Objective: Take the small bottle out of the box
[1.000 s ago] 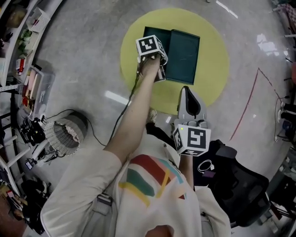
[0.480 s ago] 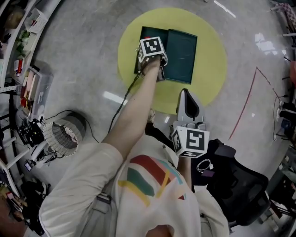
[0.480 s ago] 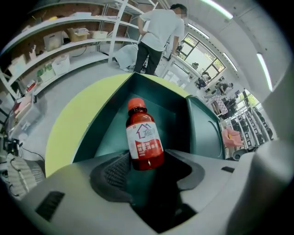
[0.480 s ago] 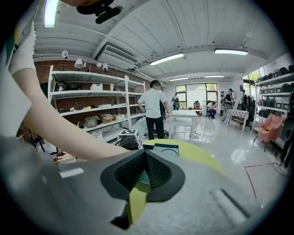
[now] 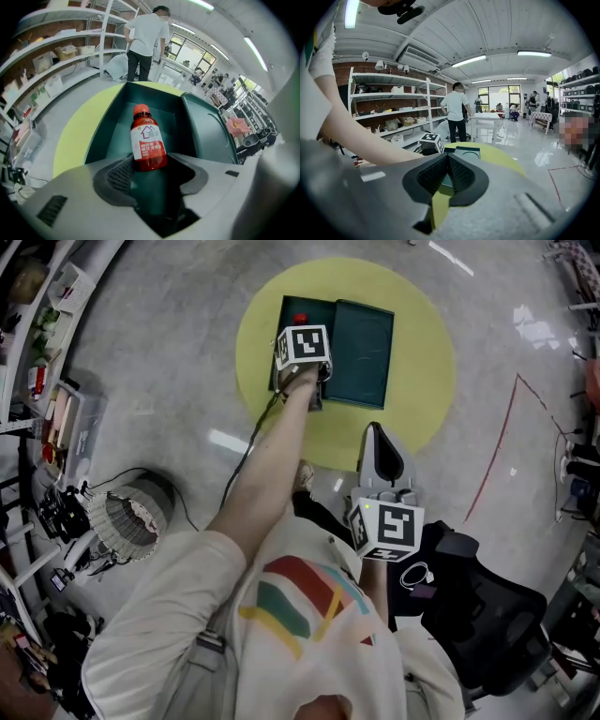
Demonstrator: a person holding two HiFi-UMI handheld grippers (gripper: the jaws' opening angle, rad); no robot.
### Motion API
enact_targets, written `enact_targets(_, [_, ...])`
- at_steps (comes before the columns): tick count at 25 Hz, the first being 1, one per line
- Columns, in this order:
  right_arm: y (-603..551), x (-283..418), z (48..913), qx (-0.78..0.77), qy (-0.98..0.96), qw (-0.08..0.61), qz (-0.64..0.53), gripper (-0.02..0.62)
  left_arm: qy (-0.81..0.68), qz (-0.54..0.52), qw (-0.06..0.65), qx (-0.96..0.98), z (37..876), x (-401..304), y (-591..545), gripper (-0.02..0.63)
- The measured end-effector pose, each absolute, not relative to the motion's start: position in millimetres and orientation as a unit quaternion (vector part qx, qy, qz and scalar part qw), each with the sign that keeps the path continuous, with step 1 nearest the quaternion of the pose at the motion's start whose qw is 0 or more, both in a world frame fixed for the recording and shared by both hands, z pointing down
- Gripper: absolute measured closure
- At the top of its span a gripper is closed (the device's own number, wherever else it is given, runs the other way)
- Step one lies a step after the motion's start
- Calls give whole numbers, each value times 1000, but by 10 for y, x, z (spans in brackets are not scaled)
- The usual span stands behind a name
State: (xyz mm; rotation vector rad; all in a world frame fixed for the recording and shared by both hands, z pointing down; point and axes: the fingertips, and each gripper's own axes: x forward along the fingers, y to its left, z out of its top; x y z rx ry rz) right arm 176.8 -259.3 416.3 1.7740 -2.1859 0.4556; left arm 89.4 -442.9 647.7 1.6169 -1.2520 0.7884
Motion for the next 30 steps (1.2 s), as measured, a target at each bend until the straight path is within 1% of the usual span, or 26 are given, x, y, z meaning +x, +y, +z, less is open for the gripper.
enact_targets(10, [-2571, 1784, 4123, 618, -758, 144, 153, 592, -518, 291, 416, 689, 6247, 808, -4557, 382])
enact_targets(19, [-2551, 1679, 4009, 612, -767, 136, 133, 592, -544, 243, 322, 736, 5513, 764, -4859, 382])
enact_targets(24, [-2522, 1632, 3932, 611, -771, 132, 122, 592, -562, 198, 243, 766, 4944, 674, -4925, 382])
enact_targets(30, [-2531, 1624, 3807, 614, -773, 124, 101, 592, -575, 122, 116, 801, 4093, 590, -4820, 382])
